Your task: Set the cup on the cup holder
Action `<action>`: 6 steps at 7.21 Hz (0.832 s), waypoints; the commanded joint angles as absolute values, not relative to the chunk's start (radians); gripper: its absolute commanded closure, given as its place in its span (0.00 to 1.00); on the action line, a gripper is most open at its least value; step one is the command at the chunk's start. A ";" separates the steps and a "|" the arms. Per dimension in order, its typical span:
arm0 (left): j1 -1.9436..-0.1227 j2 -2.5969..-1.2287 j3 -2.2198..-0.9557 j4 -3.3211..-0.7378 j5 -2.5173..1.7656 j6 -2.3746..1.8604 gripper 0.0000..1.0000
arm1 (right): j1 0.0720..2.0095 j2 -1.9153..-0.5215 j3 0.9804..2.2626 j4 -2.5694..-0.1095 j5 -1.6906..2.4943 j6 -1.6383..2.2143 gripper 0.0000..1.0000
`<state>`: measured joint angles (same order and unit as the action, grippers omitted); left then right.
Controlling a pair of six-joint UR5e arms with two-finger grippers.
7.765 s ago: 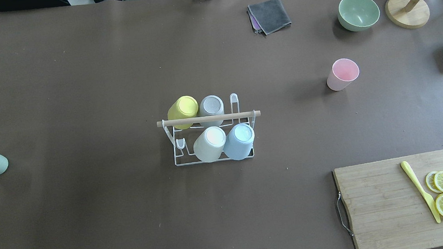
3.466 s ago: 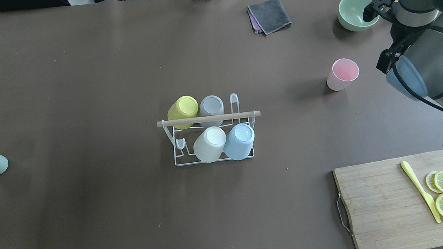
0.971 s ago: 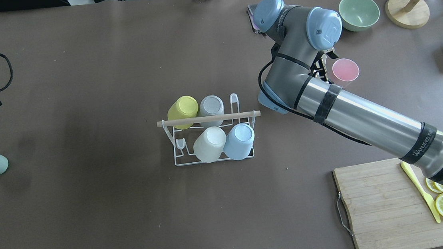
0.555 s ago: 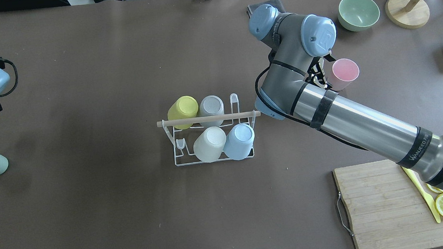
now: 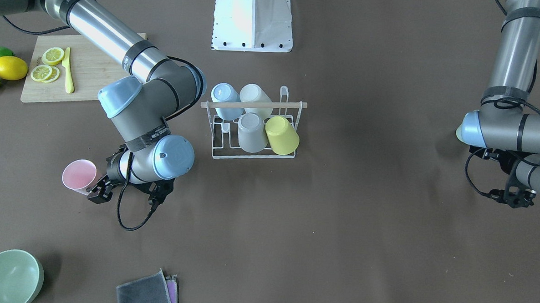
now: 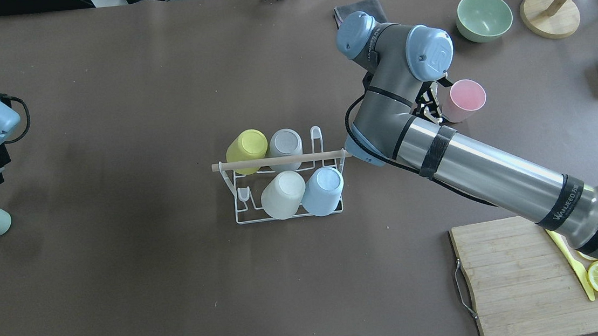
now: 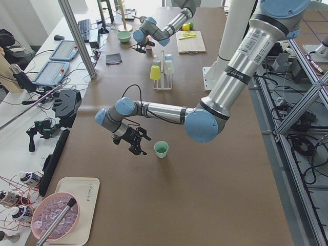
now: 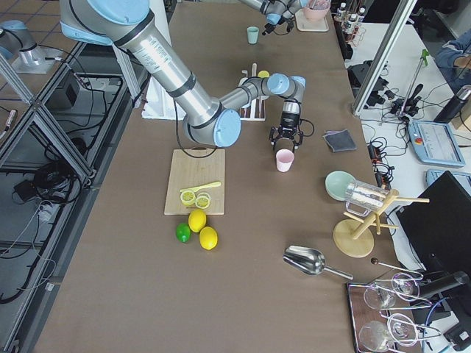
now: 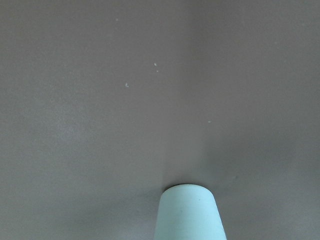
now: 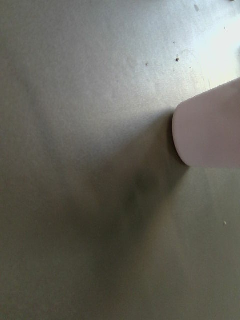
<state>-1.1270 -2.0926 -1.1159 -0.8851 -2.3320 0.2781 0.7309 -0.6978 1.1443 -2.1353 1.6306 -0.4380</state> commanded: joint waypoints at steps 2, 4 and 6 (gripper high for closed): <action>-1.077 -2.085 -1.101 -0.874 -2.345 0.241 0.02 | 0.730 -0.716 1.144 -2.132 1.628 -0.469 0.09; -1.049 -2.083 -1.085 -0.874 -2.344 0.244 0.02 | 0.730 -0.724 1.144 -2.129 1.628 -0.482 0.09; -1.046 -2.071 -1.085 -0.876 -2.339 0.255 0.02 | 0.730 -0.726 1.144 -2.129 1.626 -0.503 0.09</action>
